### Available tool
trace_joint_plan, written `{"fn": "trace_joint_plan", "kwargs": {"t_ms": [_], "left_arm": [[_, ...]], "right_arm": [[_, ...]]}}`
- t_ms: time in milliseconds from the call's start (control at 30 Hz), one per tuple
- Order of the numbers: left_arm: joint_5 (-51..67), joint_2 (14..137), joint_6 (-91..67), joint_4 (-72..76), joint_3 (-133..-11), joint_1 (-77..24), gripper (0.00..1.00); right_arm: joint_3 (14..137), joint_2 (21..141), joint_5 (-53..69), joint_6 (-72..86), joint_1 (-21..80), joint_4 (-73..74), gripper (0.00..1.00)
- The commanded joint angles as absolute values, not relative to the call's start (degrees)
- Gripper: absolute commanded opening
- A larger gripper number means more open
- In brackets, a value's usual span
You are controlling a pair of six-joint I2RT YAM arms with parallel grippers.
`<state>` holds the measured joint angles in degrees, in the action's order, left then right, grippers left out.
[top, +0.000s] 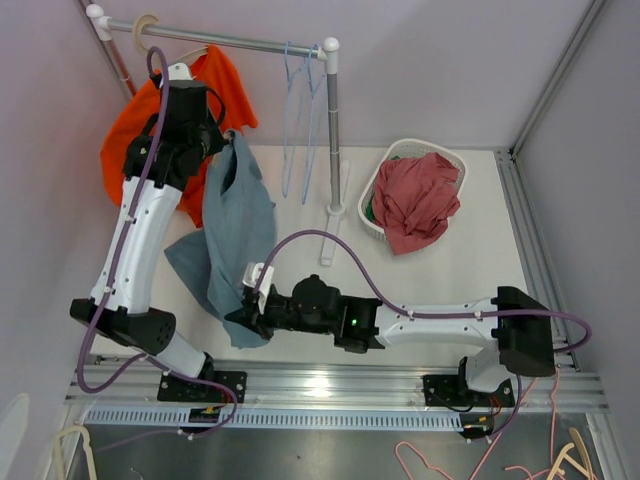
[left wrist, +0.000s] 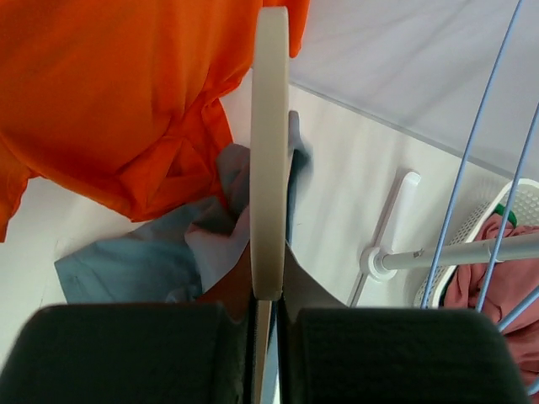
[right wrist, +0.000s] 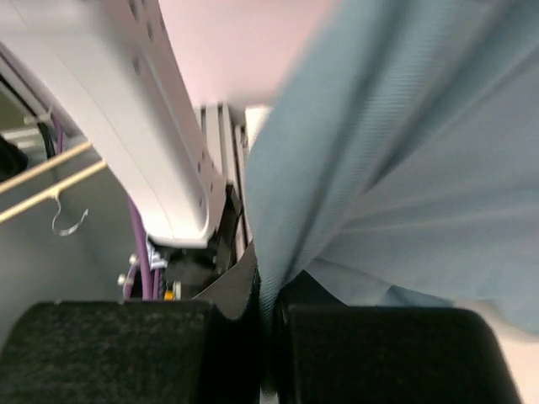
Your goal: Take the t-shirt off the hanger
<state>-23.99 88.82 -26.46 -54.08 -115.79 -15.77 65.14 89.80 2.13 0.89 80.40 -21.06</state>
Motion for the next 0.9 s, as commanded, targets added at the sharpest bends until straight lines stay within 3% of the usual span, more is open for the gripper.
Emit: {"fn": "trace_joint_plan", "kwargs": {"t_ms": [0,167,267,400,500,633,733,833,867], "left_arm": [[-23.8,87.4,-25.4,-46.9,-121.7,-14.3,0.01],[-26.6,92.1,-23.2,-50.4,-128.4,-14.3,0.01],[-25.8,91.1,-24.9,-49.4,-126.2,-14.3,0.01],[-24.8,88.6,-24.5,-44.6,-117.3,-14.2,0.01],[-24.1,92.8,-23.9,-50.0,-125.4,-13.3,0.01],[-17.7,92.2,-24.2,-54.3,-132.5,-13.0,0.01],[-13.5,84.8,-24.8,-56.2,-127.3,-14.7,0.01],[-8.1,72.8,-24.5,-55.5,-115.9,-16.3,0.01],[-6.3,69.5,-24.5,-54.6,-107.0,-17.0,0.01]], "right_arm": [[61.4,92.5,8.1,3.8,84.3,-17.6,0.00],[63.5,92.4,11.4,1.4,87.4,-12.6,0.00],[67.8,90.4,4.2,-1.7,88.7,-7.8,0.00],[72.8,87.6,5.4,-6.6,88.3,-2.3,0.00],[73.4,90.3,5.7,-6.2,89.0,4.2,0.00],[65.8,90.9,0.1,-0.6,86.4,-1.5,0.00],[63.1,88.3,-4.6,2.9,82.1,-4.5,0.00],[64.8,88.5,-10.1,4.1,78.7,-1.7,0.00],[65.4,88.9,-12.1,4.3,76.1,-0.9,0.00]]}}
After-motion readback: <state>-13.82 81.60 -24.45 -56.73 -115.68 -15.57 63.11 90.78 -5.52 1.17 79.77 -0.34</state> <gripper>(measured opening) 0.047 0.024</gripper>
